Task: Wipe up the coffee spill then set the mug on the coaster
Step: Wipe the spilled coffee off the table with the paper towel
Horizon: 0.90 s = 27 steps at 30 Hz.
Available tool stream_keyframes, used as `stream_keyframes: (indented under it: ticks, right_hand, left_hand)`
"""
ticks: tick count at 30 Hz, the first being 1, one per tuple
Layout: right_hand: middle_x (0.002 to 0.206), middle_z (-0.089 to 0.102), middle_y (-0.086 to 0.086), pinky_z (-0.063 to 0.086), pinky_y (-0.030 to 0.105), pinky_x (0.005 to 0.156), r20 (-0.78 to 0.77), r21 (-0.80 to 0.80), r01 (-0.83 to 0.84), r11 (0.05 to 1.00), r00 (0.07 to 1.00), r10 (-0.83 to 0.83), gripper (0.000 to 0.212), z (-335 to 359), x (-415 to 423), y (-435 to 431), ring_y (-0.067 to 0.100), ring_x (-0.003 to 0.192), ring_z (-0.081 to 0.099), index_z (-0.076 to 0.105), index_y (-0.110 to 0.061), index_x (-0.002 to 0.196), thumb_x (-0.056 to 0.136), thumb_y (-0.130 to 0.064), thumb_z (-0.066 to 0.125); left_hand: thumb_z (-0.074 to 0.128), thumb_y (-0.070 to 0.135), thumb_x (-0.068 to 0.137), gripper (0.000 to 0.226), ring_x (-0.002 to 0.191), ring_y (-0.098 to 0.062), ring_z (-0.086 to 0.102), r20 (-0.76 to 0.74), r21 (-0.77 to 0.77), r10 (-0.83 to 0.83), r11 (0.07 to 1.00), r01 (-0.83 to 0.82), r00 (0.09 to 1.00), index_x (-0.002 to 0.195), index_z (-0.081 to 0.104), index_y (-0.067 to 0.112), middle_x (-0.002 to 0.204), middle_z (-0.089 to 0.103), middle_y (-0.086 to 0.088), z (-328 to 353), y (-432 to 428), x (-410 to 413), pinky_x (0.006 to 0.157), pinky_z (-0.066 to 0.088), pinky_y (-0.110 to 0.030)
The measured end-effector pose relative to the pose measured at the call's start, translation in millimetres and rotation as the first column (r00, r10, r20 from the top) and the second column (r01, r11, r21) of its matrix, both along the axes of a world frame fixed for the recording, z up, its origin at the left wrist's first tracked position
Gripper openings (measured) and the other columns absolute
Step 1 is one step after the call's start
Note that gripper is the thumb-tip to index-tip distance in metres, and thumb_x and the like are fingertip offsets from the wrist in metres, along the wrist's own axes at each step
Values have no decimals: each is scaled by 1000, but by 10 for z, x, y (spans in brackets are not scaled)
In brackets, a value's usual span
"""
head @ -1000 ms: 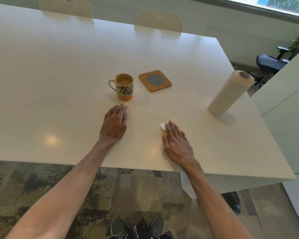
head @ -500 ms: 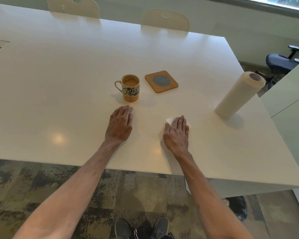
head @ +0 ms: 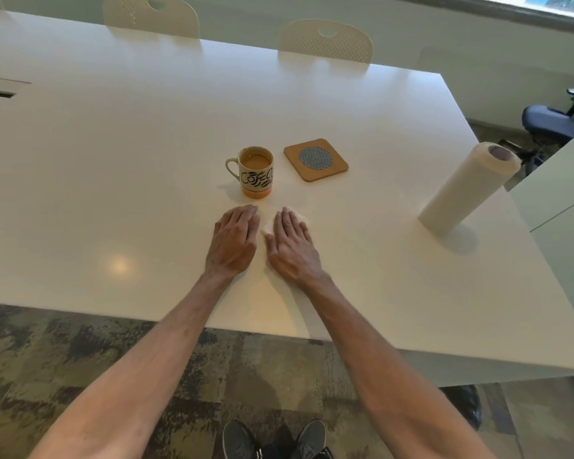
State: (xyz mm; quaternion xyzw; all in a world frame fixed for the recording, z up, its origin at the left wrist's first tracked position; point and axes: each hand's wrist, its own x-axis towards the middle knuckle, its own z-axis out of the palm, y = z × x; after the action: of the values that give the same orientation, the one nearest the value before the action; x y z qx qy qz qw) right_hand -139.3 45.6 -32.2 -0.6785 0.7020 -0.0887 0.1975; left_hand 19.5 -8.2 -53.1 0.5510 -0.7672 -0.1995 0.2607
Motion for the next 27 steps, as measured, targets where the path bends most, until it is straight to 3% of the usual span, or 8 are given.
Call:
stream_keyframes:
  ticks: [5, 9, 12, 21, 27]
  right_hand:
    - [183, -13, 4, -8, 38, 137, -34, -12, -100, 995, 994, 100, 70, -44, 43, 226, 15, 168, -16, -4, -12, 174, 117, -48, 16]
    - [182, -14, 2, -8, 38, 137, -36, -17, -146, 989, 989, 145, 69, -26, 35, 555, 14, 167, -17, -5, -14, 174, 117, -47, 16]
    - [182, -16, 0, -8, 37, 137, -48, -22, -132, 991, 990, 131, 69, -17, -40, 805, 12, 167, -18, -6, -16, 174, 117, -47, 16]
    - [178, -27, -4, -10, 36, 137, -91, 4, 62, 998, 994, -61, 68, -60, -670, 1208, 9, 164, -25, -15, -19, 172, 116, -51, 8]
    - [180, -22, 0, -10, 38, 137, -66, 49, 235, 971, 971, -232, 68, -12, -1121, 1027, 11, 166, -21, -11, -14, 173, 117, -46, 11]
  left_hand:
    - [13, 52, 116, 66, 159, -18, 35, 10, 9, -5, 1000, 5, 1000, 161, 49, 21, 168, 49, 1, 26, 28, -1, 131, 26, -42]
    - [10, 52, 117, 67, 168, -19, 17, 74, 21, 0, 1000, -2, 997, 172, 31, 20, 179, 29, -1, 22, 38, -10, 138, 11, -45]
    - [12, 50, 117, 66, 169, -22, 17, 121, 26, -1, 1000, -2, 993, 173, 28, 20, 180, 28, -3, 21, 54, -22, 138, 11, -47]
    - [14, 49, 118, 63, 170, -19, 11, 148, 71, -12, 997, 1, 989, 173, 29, 23, 182, 21, 0, 57, 113, -24, 138, 6, -44]
    - [13, 51, 118, 63, 170, -19, 9, 150, 82, -17, 997, 5, 988, 173, 27, 23, 182, 20, 0, 75, 129, -22, 138, 4, -44]
